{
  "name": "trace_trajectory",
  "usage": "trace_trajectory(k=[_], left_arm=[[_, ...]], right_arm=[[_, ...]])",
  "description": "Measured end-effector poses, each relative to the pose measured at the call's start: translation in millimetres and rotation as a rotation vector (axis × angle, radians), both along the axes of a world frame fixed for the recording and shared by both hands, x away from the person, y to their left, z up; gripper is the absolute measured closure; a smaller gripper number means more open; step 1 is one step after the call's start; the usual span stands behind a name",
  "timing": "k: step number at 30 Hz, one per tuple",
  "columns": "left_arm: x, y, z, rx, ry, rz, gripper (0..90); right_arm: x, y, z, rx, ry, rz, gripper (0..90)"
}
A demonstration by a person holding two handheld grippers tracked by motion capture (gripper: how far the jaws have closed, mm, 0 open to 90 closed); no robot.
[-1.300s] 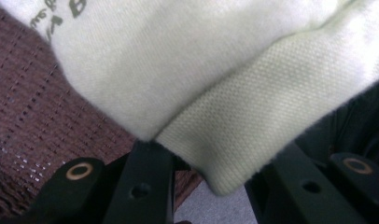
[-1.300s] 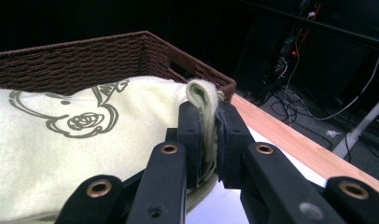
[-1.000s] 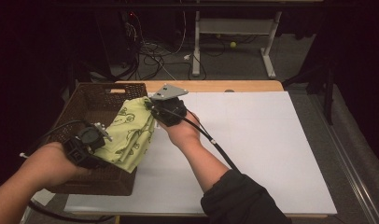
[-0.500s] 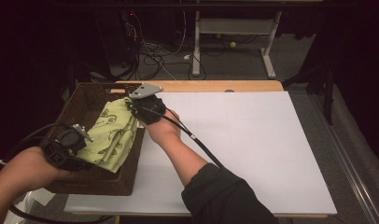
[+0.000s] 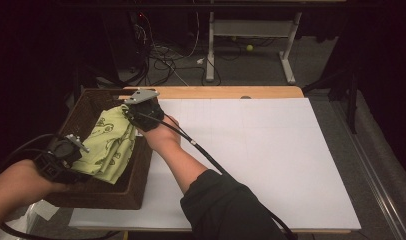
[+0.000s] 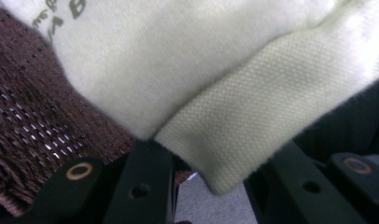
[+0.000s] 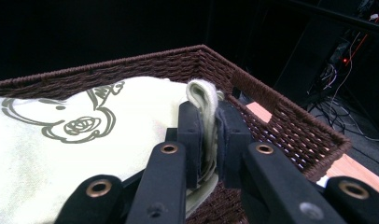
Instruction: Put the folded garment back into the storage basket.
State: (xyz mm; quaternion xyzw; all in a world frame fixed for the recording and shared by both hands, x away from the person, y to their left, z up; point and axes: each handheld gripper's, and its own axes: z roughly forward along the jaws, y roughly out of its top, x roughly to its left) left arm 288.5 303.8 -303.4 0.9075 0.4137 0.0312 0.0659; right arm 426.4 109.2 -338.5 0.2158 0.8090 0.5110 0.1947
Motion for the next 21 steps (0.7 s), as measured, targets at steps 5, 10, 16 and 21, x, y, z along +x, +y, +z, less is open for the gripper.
trace_trajectory(k=[5, 10, 16, 21], left_arm=[[1.5, 3.9, -3.7, 0.016, 0.0, 0.017, 74.6], [1.5, 3.8, -4.3, 0.023, -0.013, 0.008, 74.6], [3.2, 2.2, -12.5, 0.018, -0.036, -0.01, 74.4], [9.1, 3.5, -15.9, -0.003, -0.026, 0.031, 74.3]], right_arm=[[1.3, 4.5, -4.4, -0.004, 0.005, 0.004, 83.4], [3.3, 6.3, -8.5, -0.009, 0.012, 0.007, 83.4], [9.6, 11.0, -13.6, -0.018, 0.021, 0.007, 83.4], [15.1, 13.3, -14.5, -0.027, 0.022, 0.0, 83.3]])
